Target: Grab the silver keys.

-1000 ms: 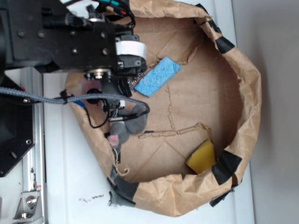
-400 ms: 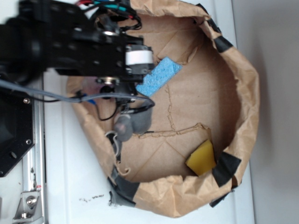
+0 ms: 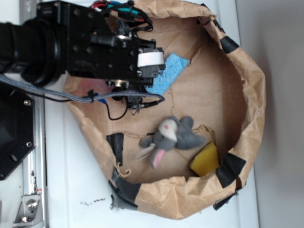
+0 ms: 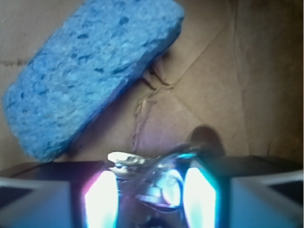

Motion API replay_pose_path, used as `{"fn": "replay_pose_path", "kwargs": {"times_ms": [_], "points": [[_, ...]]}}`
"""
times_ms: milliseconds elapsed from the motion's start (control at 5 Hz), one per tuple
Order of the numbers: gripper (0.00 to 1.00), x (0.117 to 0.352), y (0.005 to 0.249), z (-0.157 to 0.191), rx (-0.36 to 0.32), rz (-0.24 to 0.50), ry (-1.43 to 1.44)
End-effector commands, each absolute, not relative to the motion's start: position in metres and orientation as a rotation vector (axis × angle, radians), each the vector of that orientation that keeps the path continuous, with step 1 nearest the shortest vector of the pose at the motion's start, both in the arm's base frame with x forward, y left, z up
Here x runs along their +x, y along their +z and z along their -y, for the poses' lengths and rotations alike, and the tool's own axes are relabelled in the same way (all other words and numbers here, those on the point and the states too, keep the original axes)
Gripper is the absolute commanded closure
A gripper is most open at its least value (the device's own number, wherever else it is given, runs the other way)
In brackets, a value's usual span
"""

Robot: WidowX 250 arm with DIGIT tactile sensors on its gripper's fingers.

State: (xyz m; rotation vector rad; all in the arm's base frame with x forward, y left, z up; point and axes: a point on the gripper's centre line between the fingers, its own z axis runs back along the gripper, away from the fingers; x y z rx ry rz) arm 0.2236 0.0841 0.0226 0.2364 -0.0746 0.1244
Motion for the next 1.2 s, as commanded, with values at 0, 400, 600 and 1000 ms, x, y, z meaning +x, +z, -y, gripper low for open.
{"fn": "replay_pose_path", "kwargs": {"times_ms": [0, 400, 600, 1000], "points": [[1.00, 0.223, 0.036, -0.094, 0.244, 0.104, 0.145], [1.00, 0.220, 0.045, -0.089, 0.239, 0.092, 0.134], [1.00, 0.226, 0.068, -0.080, 0.222, 0.055, 0.164], [1.00, 0.244, 0.160, -0.033, -0.025, 0.119, 0.112]]}}
